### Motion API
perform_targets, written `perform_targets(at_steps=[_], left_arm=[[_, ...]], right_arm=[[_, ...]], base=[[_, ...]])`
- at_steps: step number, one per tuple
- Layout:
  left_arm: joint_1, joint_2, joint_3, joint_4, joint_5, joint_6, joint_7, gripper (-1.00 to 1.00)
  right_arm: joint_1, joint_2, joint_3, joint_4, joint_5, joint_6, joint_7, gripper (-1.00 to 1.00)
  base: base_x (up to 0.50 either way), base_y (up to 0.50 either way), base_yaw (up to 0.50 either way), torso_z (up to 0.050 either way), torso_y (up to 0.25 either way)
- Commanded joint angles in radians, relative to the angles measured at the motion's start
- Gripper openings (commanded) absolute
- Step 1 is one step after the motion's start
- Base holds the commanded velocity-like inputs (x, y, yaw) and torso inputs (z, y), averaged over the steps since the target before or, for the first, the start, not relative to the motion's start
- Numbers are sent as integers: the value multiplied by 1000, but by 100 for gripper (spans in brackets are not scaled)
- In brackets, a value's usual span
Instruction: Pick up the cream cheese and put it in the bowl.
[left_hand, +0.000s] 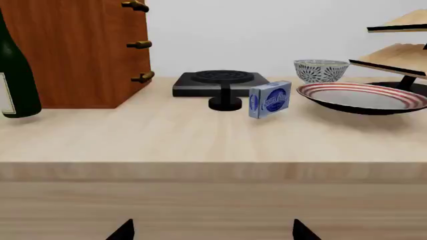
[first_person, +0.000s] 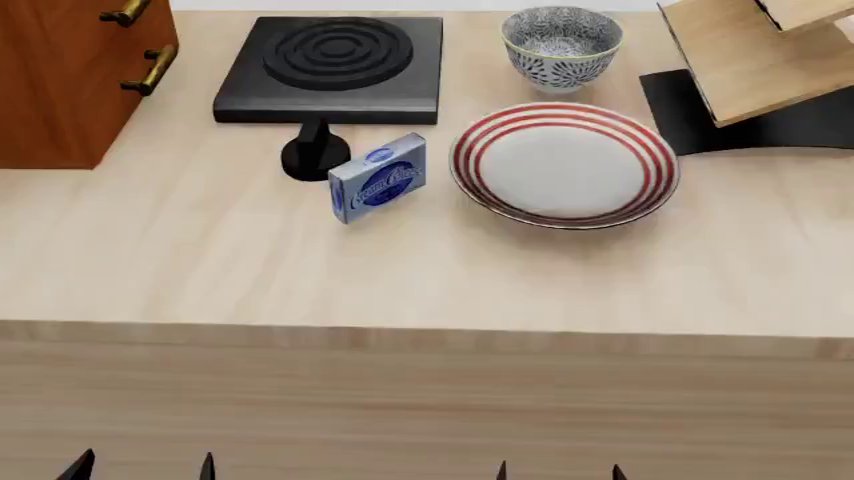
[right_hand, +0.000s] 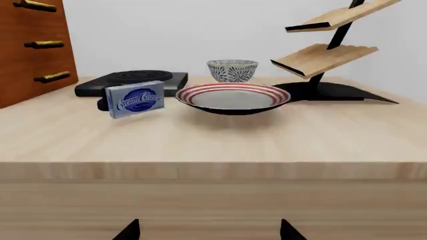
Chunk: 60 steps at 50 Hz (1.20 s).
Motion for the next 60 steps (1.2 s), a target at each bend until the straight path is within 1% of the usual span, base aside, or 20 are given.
perform_targets(at_steps=[1,3,4,6,10,47,60], left_arm=[[2,-18,19,12,-18,-9,-20,100],[3,-26,30,16,-27,-16,-26,100],[12,-32,37,31,-37,-4,-17,100],[20,-36,47,35,-18,25,-41,100],[31,-46,57,48,-25,50,-52,100],[39,-97,114,26,-72,112,-107,100],[39,-111,131,31,-88,111,-121,100]], right_arm=[[-4,13,-17,-9,13,5,17,100],[4,22,-38,13,-23,-9,57,100],[10,26,-46,23,-12,-10,50,100],[8,32,-49,15,14,-1,46,100],[10,42,-61,17,31,5,49,100],[10,88,-108,5,117,8,97,100],[10,102,-122,6,140,1,110,100]], base=[[0,0,0,0,0],[0,0,0,0,0],[0,0,0,0,0],[0,0,0,0,0],[0,0,0,16,0],[0,0,0,48,0],[0,0,0,2,0]])
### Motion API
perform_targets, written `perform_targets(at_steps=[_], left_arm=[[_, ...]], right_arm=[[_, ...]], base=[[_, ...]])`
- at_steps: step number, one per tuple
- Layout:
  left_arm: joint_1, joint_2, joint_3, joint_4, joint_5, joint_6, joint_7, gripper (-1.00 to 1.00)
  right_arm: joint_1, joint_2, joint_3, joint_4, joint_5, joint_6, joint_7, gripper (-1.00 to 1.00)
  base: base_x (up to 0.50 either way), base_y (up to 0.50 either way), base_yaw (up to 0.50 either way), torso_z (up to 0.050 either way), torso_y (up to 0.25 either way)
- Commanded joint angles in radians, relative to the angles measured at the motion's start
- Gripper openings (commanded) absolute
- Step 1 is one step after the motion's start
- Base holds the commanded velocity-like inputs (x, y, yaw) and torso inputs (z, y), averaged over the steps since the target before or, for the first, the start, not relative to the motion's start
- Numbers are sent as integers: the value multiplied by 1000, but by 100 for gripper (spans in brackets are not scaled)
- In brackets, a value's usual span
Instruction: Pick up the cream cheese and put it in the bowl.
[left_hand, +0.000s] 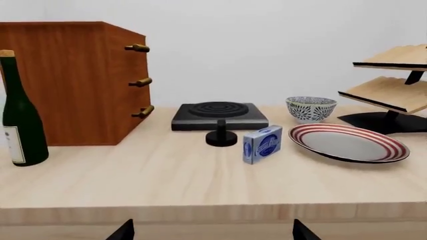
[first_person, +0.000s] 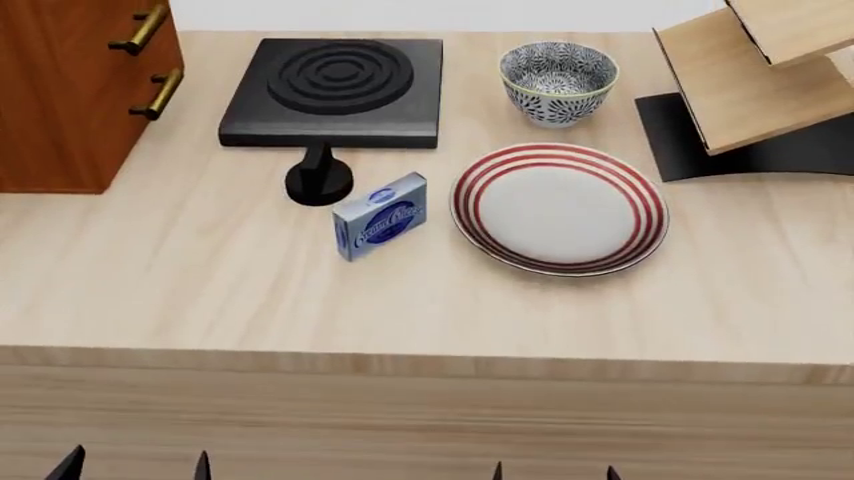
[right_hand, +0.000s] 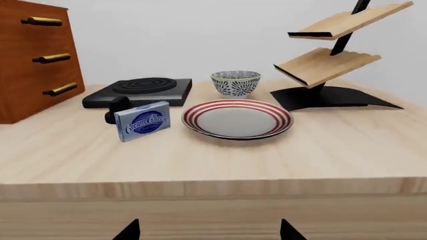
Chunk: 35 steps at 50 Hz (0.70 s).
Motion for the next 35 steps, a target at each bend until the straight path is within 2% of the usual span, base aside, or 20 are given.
perform_targets(at_steps=[1,35], left_arm=[[2,-13,14,5,-14,6,-13,100],[-1,-40,48,5,-31,16,-47,100]], right_arm=[[1,12,-13,1,19,-5,12,100],[9,39,-50,6,39,-1,47,100]], base=[[105,-152,0,0,0],[102,-206,0,0,0]])
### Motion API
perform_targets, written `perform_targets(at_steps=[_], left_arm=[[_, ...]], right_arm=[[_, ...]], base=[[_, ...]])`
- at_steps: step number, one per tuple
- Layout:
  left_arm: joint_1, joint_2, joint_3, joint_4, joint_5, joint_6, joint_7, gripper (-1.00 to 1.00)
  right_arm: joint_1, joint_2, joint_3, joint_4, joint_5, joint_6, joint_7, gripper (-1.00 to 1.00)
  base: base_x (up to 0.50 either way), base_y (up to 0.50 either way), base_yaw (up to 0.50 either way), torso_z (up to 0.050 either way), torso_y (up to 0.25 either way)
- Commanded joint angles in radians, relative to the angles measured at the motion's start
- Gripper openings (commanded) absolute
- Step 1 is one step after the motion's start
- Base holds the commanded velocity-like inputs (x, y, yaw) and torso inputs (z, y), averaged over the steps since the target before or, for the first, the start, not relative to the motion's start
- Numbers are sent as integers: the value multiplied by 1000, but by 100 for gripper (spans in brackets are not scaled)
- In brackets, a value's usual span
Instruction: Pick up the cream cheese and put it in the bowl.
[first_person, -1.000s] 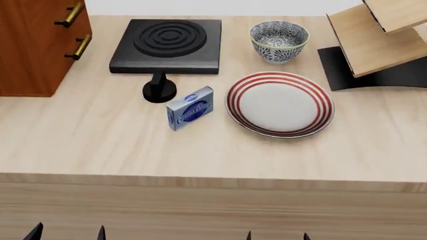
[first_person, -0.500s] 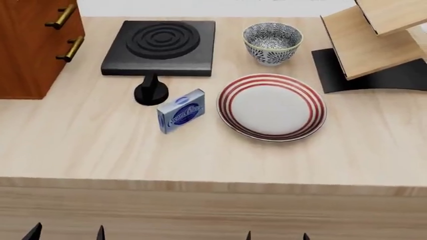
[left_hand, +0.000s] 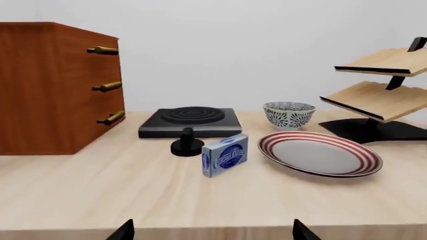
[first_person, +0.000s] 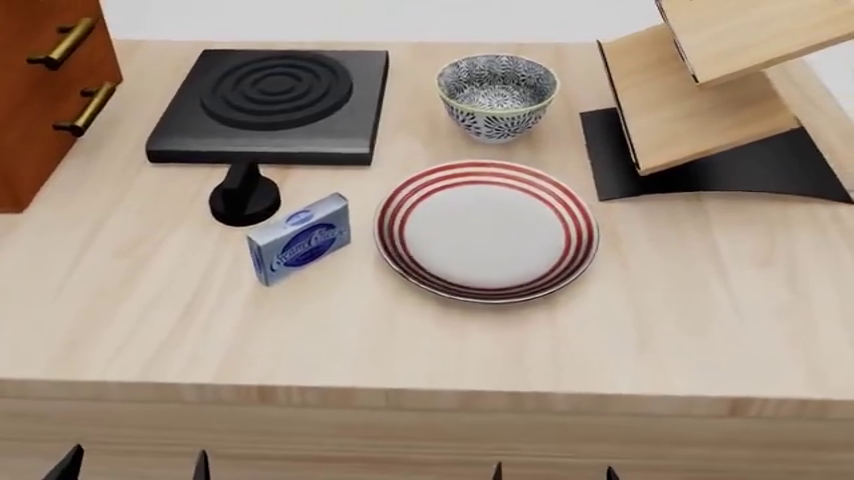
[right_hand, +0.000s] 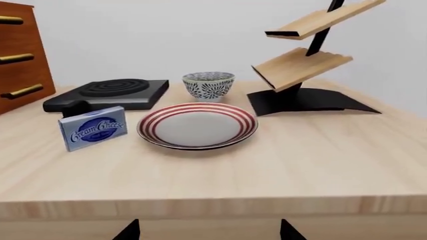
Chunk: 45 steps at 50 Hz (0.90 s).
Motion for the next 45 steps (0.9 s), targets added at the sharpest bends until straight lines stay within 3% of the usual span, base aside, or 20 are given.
perform_targets(at_steps=[1,45], left_arm=[[-2,-9,11,0,-4,1,-11,100],[-5,-36,39,6,-23,5,-48,100]], right_arm=[[1,8,-11,-2,8,1,8,100],[3,35,-49,0,21,-11,41,100]], base=[[102,-133,0,0,0],[169,-43,0,0,0]])
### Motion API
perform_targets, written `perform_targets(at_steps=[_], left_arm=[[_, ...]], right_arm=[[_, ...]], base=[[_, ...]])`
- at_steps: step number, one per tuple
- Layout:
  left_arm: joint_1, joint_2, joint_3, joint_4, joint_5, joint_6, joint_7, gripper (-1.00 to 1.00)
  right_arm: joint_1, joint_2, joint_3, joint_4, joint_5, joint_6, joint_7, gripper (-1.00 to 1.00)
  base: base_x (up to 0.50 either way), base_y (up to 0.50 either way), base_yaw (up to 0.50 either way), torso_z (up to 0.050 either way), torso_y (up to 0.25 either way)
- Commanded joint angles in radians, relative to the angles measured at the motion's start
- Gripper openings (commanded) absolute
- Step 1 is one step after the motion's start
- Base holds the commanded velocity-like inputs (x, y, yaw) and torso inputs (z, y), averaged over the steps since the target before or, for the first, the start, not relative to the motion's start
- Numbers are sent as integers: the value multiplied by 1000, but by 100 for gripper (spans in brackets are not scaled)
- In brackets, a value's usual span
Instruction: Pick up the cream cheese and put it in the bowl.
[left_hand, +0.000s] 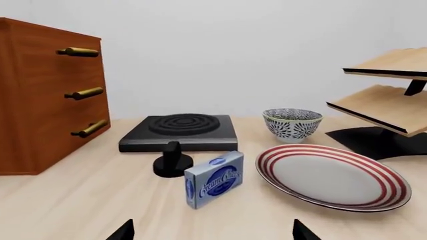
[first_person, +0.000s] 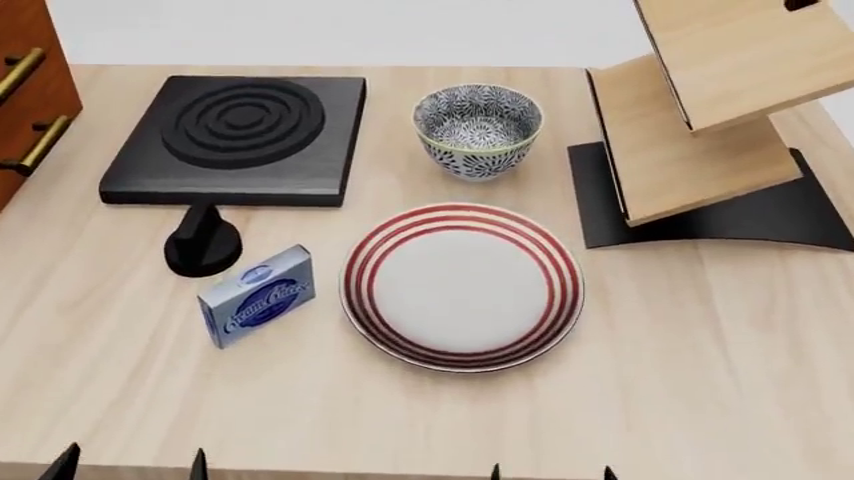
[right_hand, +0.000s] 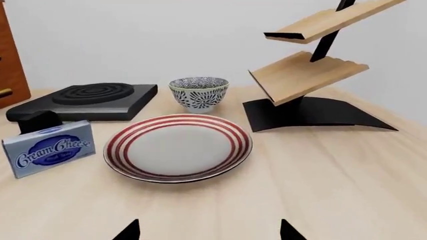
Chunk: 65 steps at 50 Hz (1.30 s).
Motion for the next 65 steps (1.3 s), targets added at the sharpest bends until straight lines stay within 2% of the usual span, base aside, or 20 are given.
perform_targets(at_steps=[1,65], left_arm=[[-1,-6,7,1,-4,0,-9,100],[-8,-35,40,-1,-29,10,-48,100]], right_arm=[[0,6,-9,0,6,-4,6,100],[1,36,-43,-3,43,-17,31,100]], base=[[176,0,0,0,0],[174,0,0,0,0]])
